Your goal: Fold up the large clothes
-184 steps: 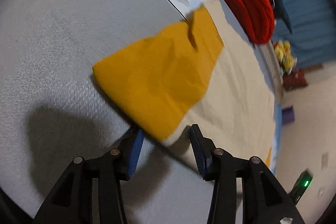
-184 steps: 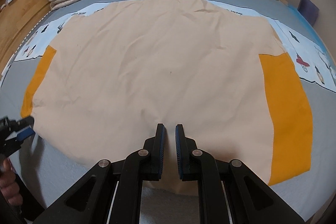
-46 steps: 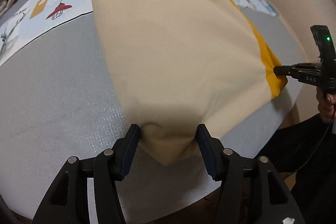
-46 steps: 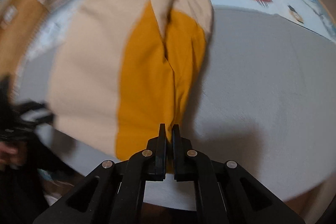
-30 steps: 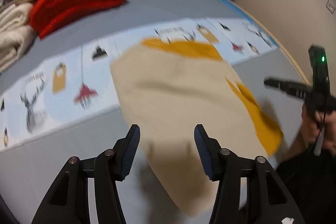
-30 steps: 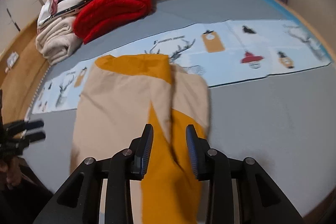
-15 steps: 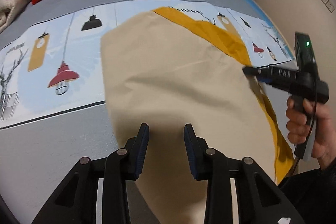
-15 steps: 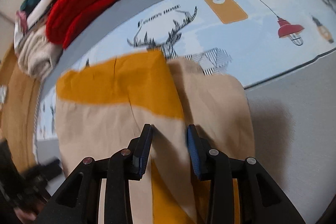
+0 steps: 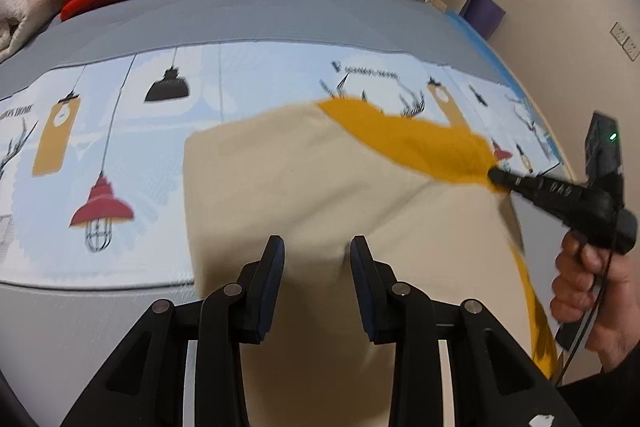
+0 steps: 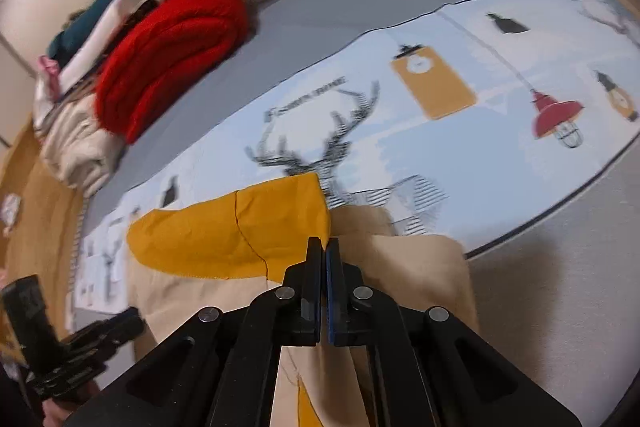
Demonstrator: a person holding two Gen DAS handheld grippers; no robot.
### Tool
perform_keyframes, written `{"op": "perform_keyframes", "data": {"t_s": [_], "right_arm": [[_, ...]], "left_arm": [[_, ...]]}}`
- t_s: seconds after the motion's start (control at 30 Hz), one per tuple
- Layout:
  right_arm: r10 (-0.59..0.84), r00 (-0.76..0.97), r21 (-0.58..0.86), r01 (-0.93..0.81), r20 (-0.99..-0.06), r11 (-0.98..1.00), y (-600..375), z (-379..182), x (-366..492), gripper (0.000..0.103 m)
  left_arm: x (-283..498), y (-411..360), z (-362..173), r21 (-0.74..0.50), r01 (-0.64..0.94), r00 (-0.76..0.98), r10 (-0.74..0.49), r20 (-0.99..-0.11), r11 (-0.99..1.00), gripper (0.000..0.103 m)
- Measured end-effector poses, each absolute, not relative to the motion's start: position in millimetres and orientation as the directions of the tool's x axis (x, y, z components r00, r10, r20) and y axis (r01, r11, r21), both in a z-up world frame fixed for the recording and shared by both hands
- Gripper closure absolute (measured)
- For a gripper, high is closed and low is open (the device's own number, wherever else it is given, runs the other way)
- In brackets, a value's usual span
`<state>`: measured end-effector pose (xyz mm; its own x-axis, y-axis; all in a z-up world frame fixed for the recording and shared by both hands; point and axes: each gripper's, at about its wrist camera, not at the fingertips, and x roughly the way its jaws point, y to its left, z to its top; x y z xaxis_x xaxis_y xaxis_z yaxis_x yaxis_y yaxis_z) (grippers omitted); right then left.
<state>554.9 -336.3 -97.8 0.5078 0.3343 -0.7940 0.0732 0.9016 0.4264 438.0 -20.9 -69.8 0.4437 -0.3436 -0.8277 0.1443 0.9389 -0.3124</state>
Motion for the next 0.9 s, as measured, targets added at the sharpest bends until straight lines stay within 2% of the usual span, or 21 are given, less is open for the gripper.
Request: {"op": "perform_keyframes", "data": {"t_s": [0.13,0.4,0.53,0.6,0.63,0.7,0.73,0.77,0.83,0.9], "right_arm": [[0.245,0.449,0.334,0.129,-0.859,0.934,-334.3,-115.9,558.8,0.101],[0.189,0.434,0.257,0.103,-0.881,0.961,-327.3,-128.2,560.7,0.101],[0.170,0.423,0.224,0.080,-0.890,0.971,-323.1,-129.0,559.7,0.101],[0.178,0.383,0.212,0.050,-0.907,0.976,-319.0,-133.6,558.2,0.100],[0.181,0.362,0.203,0.024,-0.914,0.979,-316.6,-135.1,555.7,0.093],[0.158,0.368,0.167,-0.007,-0.916,0.986,-314.8,-128.6,548.4,0.086],[0.147,0.382,0.152,-0.016,-0.913,0.988,-316.5,-121.9,543.9,0.079],[0.142,0.397,0.148,-0.018,-0.907,0.989,-318.9,-116.3,540.2,0.074],[0.155,0.425,0.165,-0.014,-0.892,0.986,-327.0,-101.7,529.3,0.054],[0.199,0.428,0.206,-0.032,-0.881,0.978,-331.8,-92.5,520.4,0.049]], "left_arm": [[447.4,-25.4,-75.6,-0.305,0.144,0.482,-0.336,-0.809,0.942,0.073],[468.9,-20.6,-87.7,-0.302,0.117,0.497,-0.319,-0.807,0.946,0.071],[479.6,-18.7,-96.4,-0.266,0.071,0.458,-0.268,-0.848,0.961,0.079],[478.3,-17.9,-94.0,-0.252,0.057,0.443,-0.250,-0.861,0.966,0.079],[476.2,-17.9,-88.3,-0.237,0.056,0.444,-0.237,-0.864,0.970,0.079],[470.3,-14.1,-75.2,-0.213,0.051,0.460,-0.212,-0.862,0.976,0.078],[465.6,-9.5,-65.6,-0.203,0.037,0.476,-0.196,-0.857,0.978,0.070],[460.8,-3.2,-57.4,-0.222,0.034,0.488,-0.210,-0.847,0.974,0.063],[453.2,7.4,-48.0,-0.274,0.032,0.488,-0.255,-0.835,0.961,0.057],[443.8,14.9,-43.1,-0.327,0.039,0.457,-0.308,-0.834,0.944,0.056]]}}
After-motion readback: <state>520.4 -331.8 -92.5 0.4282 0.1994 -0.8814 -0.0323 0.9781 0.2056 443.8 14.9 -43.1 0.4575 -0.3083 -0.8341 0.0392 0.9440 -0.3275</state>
